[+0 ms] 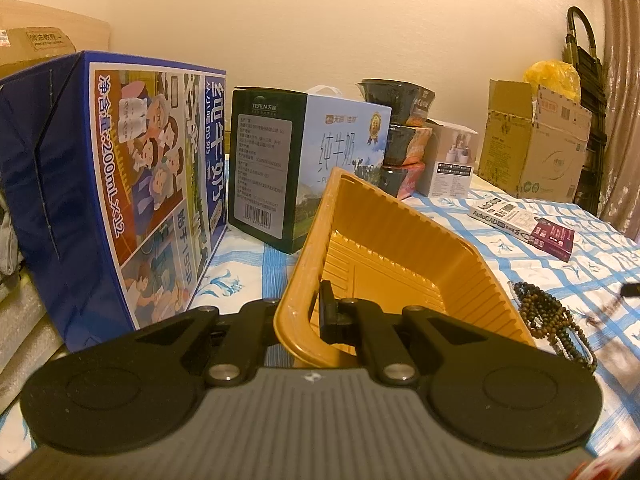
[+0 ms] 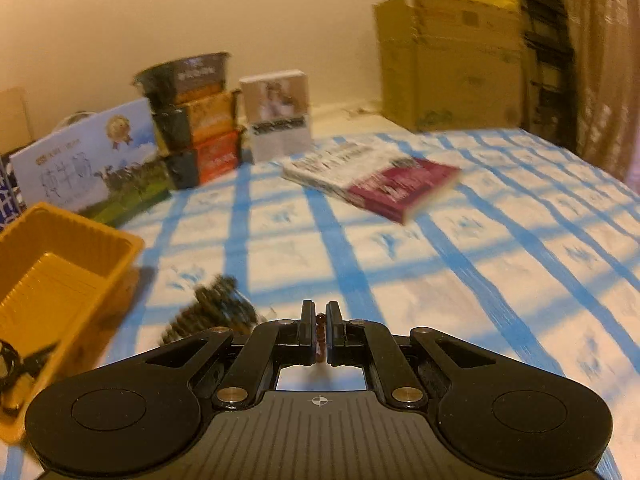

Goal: Organize jewelry
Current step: 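Grasp a brown bead bracelet with the right tool and drop it into the tray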

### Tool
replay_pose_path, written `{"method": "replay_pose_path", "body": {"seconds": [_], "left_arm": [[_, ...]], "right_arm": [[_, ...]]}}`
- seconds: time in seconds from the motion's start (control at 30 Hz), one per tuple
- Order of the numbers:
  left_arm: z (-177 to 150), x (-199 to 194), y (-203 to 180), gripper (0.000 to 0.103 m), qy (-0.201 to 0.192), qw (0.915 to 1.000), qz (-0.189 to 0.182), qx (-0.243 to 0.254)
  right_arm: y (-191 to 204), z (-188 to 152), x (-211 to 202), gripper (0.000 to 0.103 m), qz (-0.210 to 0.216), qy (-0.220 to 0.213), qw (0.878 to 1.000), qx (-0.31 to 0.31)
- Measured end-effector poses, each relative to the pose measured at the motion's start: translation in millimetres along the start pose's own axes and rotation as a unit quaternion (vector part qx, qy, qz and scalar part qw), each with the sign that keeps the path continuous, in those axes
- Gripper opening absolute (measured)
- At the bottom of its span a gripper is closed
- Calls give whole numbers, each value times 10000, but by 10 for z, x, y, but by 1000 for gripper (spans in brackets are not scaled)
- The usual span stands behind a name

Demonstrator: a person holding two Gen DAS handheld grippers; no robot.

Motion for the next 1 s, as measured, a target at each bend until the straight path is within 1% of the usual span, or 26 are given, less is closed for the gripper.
{"method": "replay_pose_path", "body": {"seconds": [0.03,0.13,0.23,0.37,0.47,0.6,0.7,0.83,1.0], "left_arm": [[2,-5,-3,6,-3,10000,-10,17],[3,-11,-6,6,-3,10000,-8,21],[5,-26,-20,6,-22,10000,-4,30],[9,-35,-22,6,-14,10000,-10,38],[18,-50,-27,6,-24,10000,-31,51],[18,-50,-24,6,-21,10000,-27,61],[17,-60,-30,6,-21,10000,-46,57],[25,-60,-40,6,-17,10000,-61,67],[27,-65,-49,6,-20,10000,-74,32]], "right_arm": [[-59,-53,-56,4,-43,30,9999,96],[-137,-139,-203,4,9,100,9997,232],[-144,-140,-347,5,65,120,9996,247],[-74,-93,-545,5,231,64,9992,319],[87,-19,-668,5,452,25,9985,303],[438,88,-790,5,885,-18,9959,166],[809,166,-849,5,1353,-13,9908,82],[1373,281,-894,5,2032,-43,9791,-49],[2047,447,-889,5,2712,-81,9622,-233]]}}
Point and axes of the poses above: each gripper's, at about its wrist camera, not at the fingertips, and x roughly the way its jaws point, y to its left, z to its top, the point moved 10 cm from there along x, roughly the way its jaws point, and after that the axes turned 7 degrees about -x, right-handed, at the moved point
